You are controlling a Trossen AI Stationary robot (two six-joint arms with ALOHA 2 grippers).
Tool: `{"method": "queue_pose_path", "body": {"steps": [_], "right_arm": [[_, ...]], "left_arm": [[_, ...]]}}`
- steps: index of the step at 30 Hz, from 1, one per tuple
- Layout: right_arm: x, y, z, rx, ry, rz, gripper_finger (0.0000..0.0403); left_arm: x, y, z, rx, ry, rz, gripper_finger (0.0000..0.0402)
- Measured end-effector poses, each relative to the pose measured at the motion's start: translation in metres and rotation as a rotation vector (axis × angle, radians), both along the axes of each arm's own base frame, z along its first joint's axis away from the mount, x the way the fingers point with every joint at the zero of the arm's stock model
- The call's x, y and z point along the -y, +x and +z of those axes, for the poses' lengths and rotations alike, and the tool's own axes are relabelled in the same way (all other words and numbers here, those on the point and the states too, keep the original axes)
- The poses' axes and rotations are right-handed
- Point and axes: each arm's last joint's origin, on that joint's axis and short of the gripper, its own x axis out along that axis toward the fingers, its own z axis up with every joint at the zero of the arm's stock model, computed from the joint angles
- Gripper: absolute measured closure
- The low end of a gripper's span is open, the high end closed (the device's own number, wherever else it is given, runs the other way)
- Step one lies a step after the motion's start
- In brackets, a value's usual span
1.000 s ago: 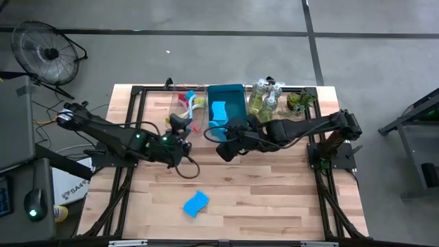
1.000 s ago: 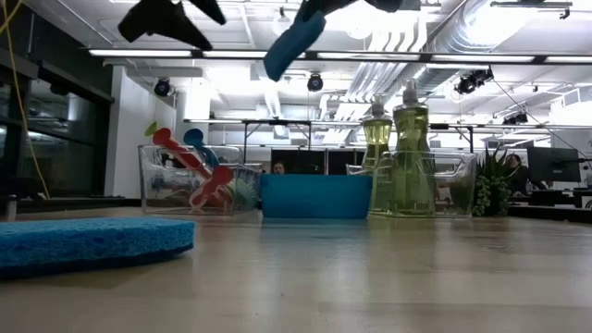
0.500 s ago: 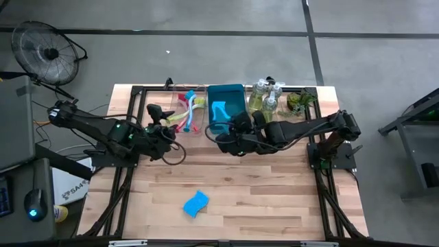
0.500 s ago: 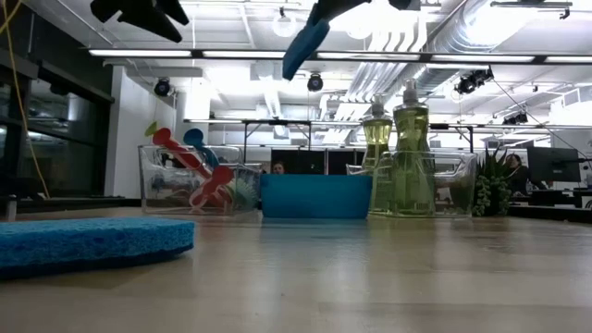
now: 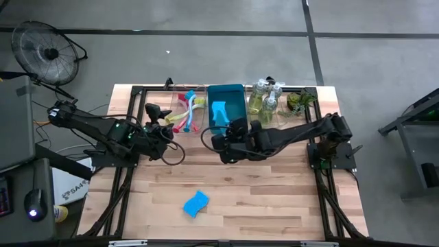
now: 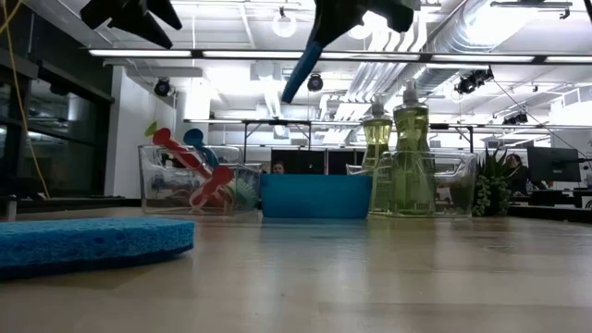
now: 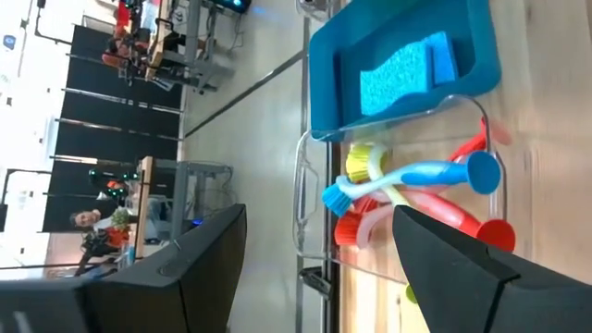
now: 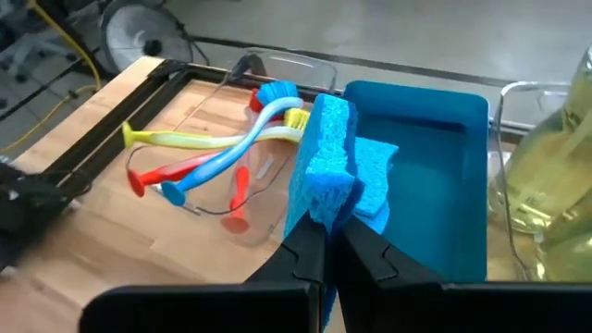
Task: Pick & Place Kitchen Sink Supplies
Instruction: Put the blue sponge into the blue bin
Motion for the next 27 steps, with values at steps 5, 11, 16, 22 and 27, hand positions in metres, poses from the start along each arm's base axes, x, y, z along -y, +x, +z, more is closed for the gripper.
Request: {"method": "queue_pose_path", "body": {"steps": [5, 11, 16, 22, 27], "right_arm": [[-0.001, 0.006, -0.01, 0.031, 0.015, -0.045, 0.04], [0.0, 0.013, -0.022, 0.07, 0.037, -0.096, 0.04], [0.0, 0.021, -0.034, 0.092, 0.061, -0.128, 0.04], [0.004, 0.028, -0.041, 0.129, 0.091, -0.152, 0.04], [0.014, 0.034, -0.049, 0.202, 0.105, -0.179, 0.0401]], "left_arm": [[-0.001, -0.003, -0.002, -0.039, 0.014, 0.0, 0.0136], [-0.004, -0.011, -0.001, -0.052, 0.012, 0.011, 0.0136], [-0.009, -0.024, 0.005, -0.021, -0.002, 0.016, 0.0136], [-0.014, -0.04, 0.013, 0.034, -0.064, 0.002, 0.0136], [-0.018, -0.051, 0.016, 0.042, -0.103, -0.017, 0.0136]]}}
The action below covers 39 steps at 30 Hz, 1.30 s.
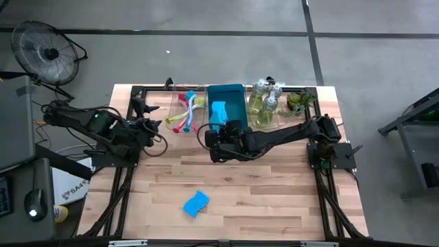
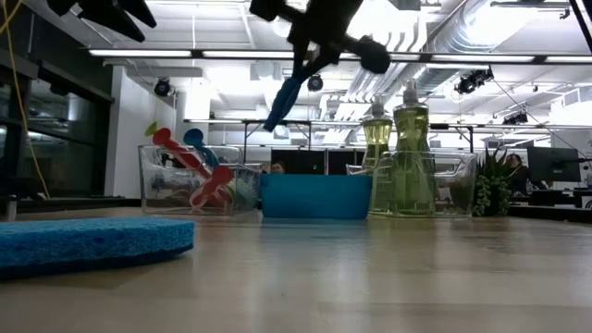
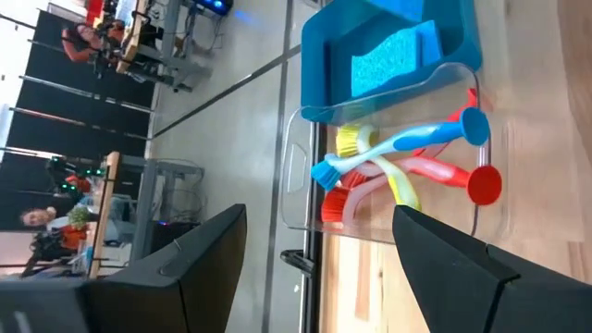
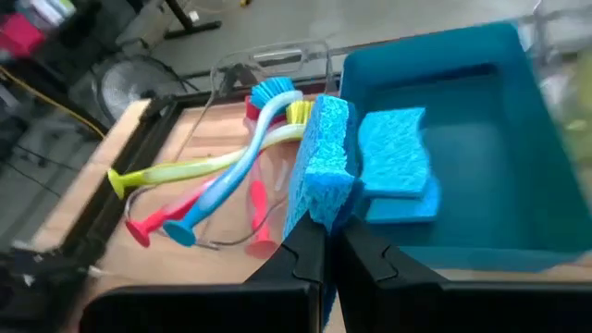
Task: Pick & Place Kitchen Sink Supplies
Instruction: Put the blue sponge into the blue bin
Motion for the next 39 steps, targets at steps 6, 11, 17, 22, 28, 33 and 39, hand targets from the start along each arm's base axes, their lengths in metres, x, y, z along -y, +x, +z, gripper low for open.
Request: {"method": "queue_pose_path", "body": {"steps": [6, 11, 17, 22, 28, 33, 39], "right_arm": [[0.009, 0.009, -0.046, 0.236, 0.044, -0.02, 0.0401], [0.022, 0.011, -0.059, 0.442, -0.033, -0.073, 0.0402], [0.049, 0.011, -0.059, 0.544, -0.069, -0.148, 0.0402], [0.07, 0.012, -0.057, 0.579, -0.07, -0.194, 0.0402], [0.085, 0.013, -0.055, 0.65, -0.075, -0.239, 0.0402], [0.092, 0.024, -0.078, 0.689, -0.07, -0.259, 0.0403], [0.107, 0.032, -0.089, 0.698, -0.061, -0.287, 0.0403]], "left_arm": [[-0.003, -0.009, 0.003, 0.018, -0.021, -0.01, 0.0136], [-0.004, -0.013, 0.003, 0.016, -0.023, -0.012, 0.0136], [-0.005, -0.014, 0.003, 0.005, -0.02, -0.016, 0.0136], [-0.005, -0.014, 0.003, 0.004, -0.018, -0.015, 0.0136], [-0.005, -0.014, 0.003, -0.009, -0.001, -0.023, 0.0136], [-0.005, -0.014, 0.003, -0.008, 0.002, -0.021, 0.0136], [-0.005, -0.015, 0.002, -0.03, 0.005, -0.024, 0.0136]]}}
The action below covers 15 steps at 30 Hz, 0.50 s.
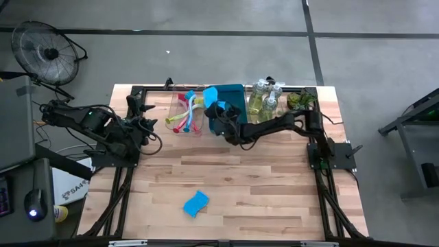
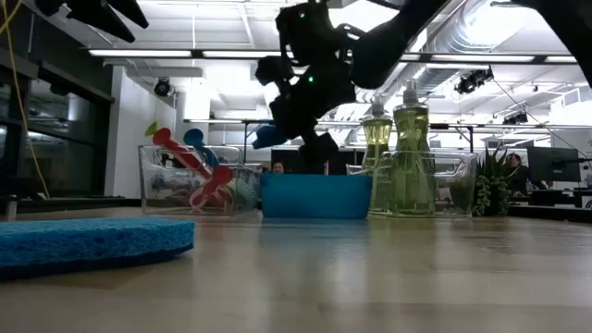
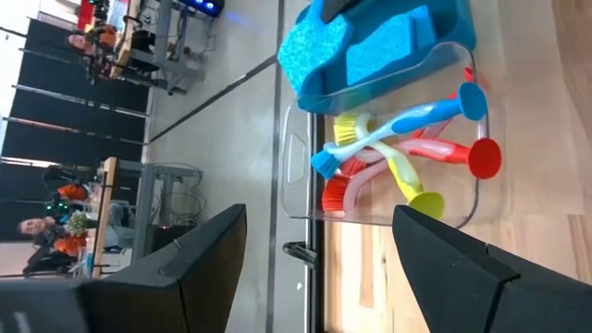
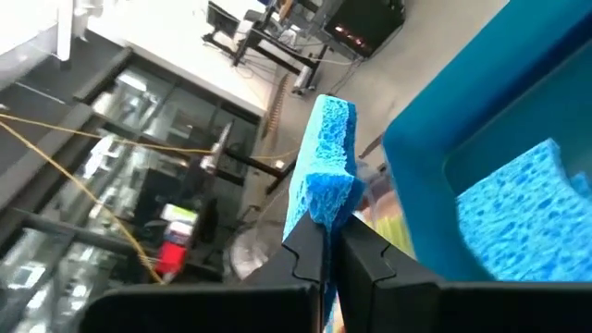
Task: Pick & Place Kitchen Sink Supplies
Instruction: Put the blue sponge into the blue bin
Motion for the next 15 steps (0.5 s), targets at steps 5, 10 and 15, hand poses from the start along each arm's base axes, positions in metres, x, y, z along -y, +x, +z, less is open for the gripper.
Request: {"method": "queue_pose_path", "body": {"steps": [5, 10, 15], "right_arm": [[0.011, -0.004, -0.008, -0.081, 0.026, -0.01, 0.0403], [0.009, -0.004, -0.01, -0.099, 0.042, 0.007, 0.0403], [0.004, -0.005, -0.009, -0.116, 0.04, 0.012, 0.0403]], "left_arm": [[0.0, 0.0, 0.0, 0.0, -0.004, -0.002, 0.0136], [0.0, 0.0, 0.0, 0.003, -0.007, 0.0, 0.0136], [0.0, 0.0, 0.0, 0.004, -0.008, 0.0, 0.0136]]}}
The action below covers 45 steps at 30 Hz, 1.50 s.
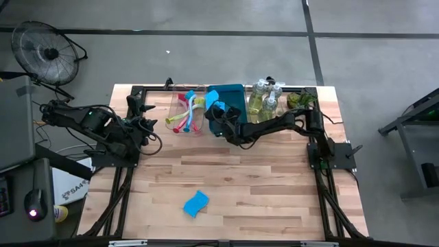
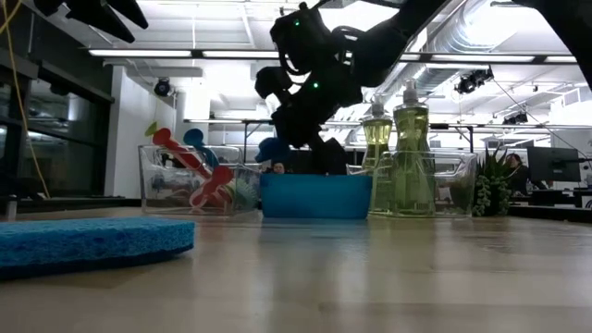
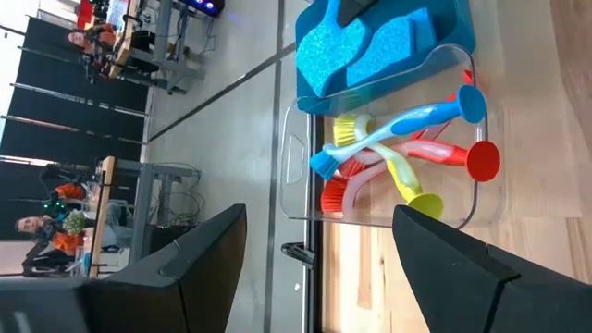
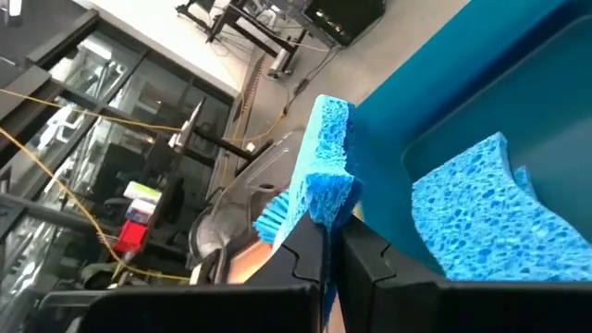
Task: Pick & Place Kitchen Sink Supplies
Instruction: Put the blue sponge into the blue bin
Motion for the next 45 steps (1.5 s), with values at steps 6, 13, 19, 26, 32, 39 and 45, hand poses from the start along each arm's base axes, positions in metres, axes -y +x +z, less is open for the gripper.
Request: {"method": "queue_pose_path", "body": {"steps": [6, 13, 19, 26, 32, 39, 45], "right_arm": [[0.0, -0.001, 0.005, 0.009, -0.003, -0.001, 0.0403], [-0.001, -0.006, 0.027, 0.026, -0.019, 0.003, 0.0402], [-0.02, -0.007, 0.037, 0.032, -0.015, 0.05, 0.0402], [-0.047, -0.009, 0.027, -0.034, 0.027, 0.099, 0.0402], [-0.035, -0.014, 0.019, -0.092, 0.073, 0.086, 0.0402], [-0.024, -0.019, 0.017, -0.166, 0.081, 0.066, 0.0403], [-0.02, -0.021, 0.014, -0.212, 0.083, 0.061, 0.0402]], "left_arm": [[0.0, 0.0, 0.0, -0.001, -0.01, -0.004, 0.0136], [0.0, 0.0, 0.0, 0.008, -0.018, 0.001, 0.0136], [0.0, 0.0, 0.0, 0.013, -0.03, 0.003, 0.0136], [0.0, 0.0, 0.0, 0.024, -0.041, 0.014, 0.0136], [0.0, 0.0, -0.001, 0.023, -0.047, 0.011, 0.0136], [0.001, 0.0, -0.001, 0.022, -0.048, 0.011, 0.0136], [0.0, 0.0, -0.001, 0.022, -0.048, 0.011, 0.0136]]}}
